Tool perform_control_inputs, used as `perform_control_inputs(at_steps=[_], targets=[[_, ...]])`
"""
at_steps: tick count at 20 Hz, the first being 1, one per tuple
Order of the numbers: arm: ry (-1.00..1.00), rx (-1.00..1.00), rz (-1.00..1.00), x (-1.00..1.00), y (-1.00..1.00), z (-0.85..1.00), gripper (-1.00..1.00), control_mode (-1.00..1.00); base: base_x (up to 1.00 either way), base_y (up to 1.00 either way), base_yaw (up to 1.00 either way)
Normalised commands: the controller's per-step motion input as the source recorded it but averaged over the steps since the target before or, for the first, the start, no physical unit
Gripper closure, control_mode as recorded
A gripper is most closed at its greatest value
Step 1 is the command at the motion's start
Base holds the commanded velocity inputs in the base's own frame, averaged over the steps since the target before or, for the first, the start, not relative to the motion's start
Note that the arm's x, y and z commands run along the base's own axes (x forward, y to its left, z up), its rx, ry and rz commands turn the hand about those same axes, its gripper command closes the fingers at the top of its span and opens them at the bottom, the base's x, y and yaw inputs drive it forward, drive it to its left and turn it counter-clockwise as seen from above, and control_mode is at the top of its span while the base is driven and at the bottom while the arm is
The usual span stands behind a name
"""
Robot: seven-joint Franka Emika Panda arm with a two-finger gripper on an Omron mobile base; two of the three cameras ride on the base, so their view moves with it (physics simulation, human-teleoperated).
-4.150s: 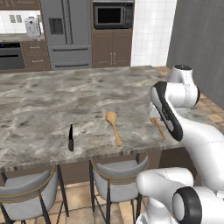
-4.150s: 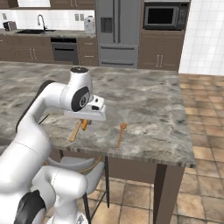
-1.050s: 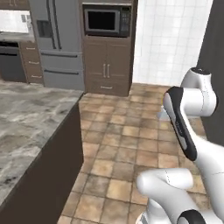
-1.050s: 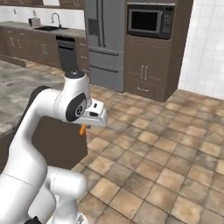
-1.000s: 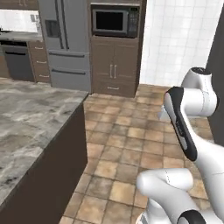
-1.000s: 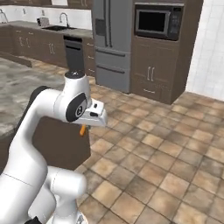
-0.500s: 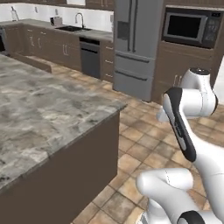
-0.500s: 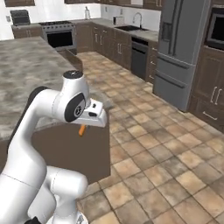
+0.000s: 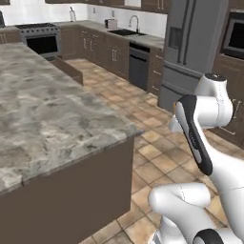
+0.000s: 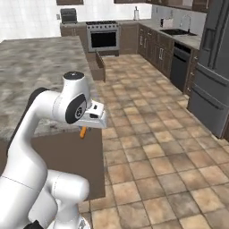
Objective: Pick up the metallic utensils from the counter and place them in the open drawer. Make sure not to pick up any wooden utensils.
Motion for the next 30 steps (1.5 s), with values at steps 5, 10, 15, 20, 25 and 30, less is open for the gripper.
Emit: perform_control_inputs(at_steps=[5,10,15,20,25,30], targets=[[0.00,0.00,0.00,0.00,0.00,0.00,1.00,1.00,0.91,-1.00,0.47],[0.00,0.00,0.00,0.00,0.00,0.00,1.00,1.00,0.70,-1.00,0.45],[0.00,0.00,0.00,0.00,0.00,0.00,1.00,1.00,0.61,-1.00,0.42],[0.00,0.00,0.00,0.00,0.00,0.00,1.00,1.00,0.80,-1.00,0.48],[0.00,0.00,0.00,0.00,0.00,0.00,1.00,1.00,1.00,-0.92,0.55],[0.00,0.00,0.00,0.00,0.00,0.00,1.00,1.00,1.00,-0.89,0.52]])
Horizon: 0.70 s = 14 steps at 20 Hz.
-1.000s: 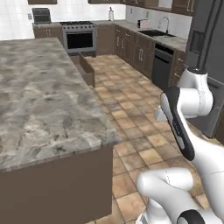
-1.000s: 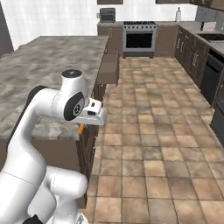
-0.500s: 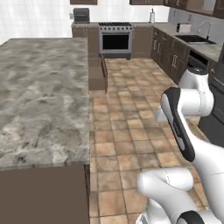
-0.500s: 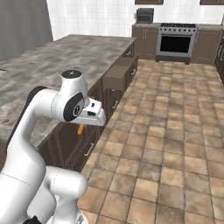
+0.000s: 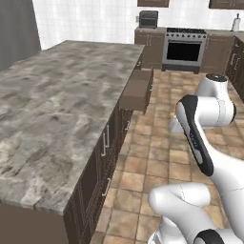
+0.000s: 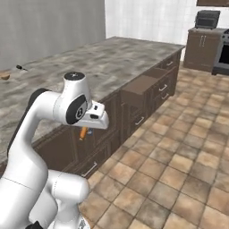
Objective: Pick up the metallic utensils from the counter and place them in the open drawer. Make sure not to pick up any wooden utensils.
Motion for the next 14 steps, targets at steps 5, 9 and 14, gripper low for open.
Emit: perform_control_inputs(at_steps=[5,9,14], targets=[[0.00,0.00,0.00,0.00,0.00,0.00,1.00,1.00,1.00,-0.96,0.30],[0.00,0.00,0.00,0.00,0.00,0.00,1.00,1.00,1.00,-0.92,0.14],[0.00,0.00,0.00,0.00,0.00,0.00,1.00,1.00,1.00,-0.63,0.01]])
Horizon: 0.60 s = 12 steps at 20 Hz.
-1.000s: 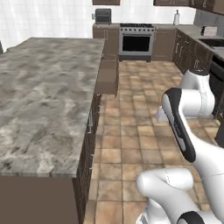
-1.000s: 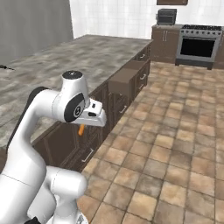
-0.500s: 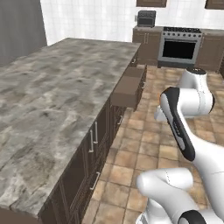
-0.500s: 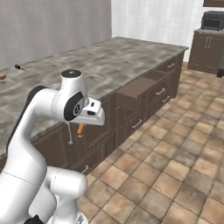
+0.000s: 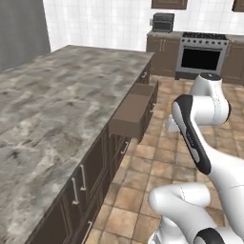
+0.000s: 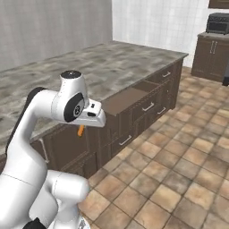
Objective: Pick up the metallic utensils from the counter and place them in the open drawer. Make sure not to pick up any wooden utensils.
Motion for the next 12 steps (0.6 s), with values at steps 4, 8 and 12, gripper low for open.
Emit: perform_control_inputs(at_steps=[4,8,12], targets=[[0.00,0.00,0.00,0.00,0.00,0.00,1.00,1.00,1.00,-0.36,0.00],[0.00,0.00,0.00,0.00,0.00,0.00,1.00,1.00,1.00,-0.19,0.00],[0.00,0.00,0.00,0.00,0.00,0.00,1.00,1.00,0.96,-0.03,0.00]])
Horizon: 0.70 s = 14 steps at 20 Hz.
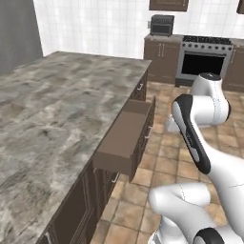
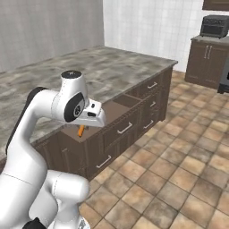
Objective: Pick up the metallic utensils from the counter and place them in the open drawer. Make sure not to pick up any wooden utensils.
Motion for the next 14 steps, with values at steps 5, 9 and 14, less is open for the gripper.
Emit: perform_control_inputs(at_steps=[5,9,14], targets=[[0.00,0.00,0.00,0.00,0.00,0.00,1.00,1.00,0.23,0.22,-0.01],[0.00,0.00,0.00,0.00,0.00,0.00,1.00,1.00,0.01,0.69,-0.12],[0.00,0.00,0.00,0.00,0.00,0.00,1.00,1.00,0.29,0.76,-0.18]])
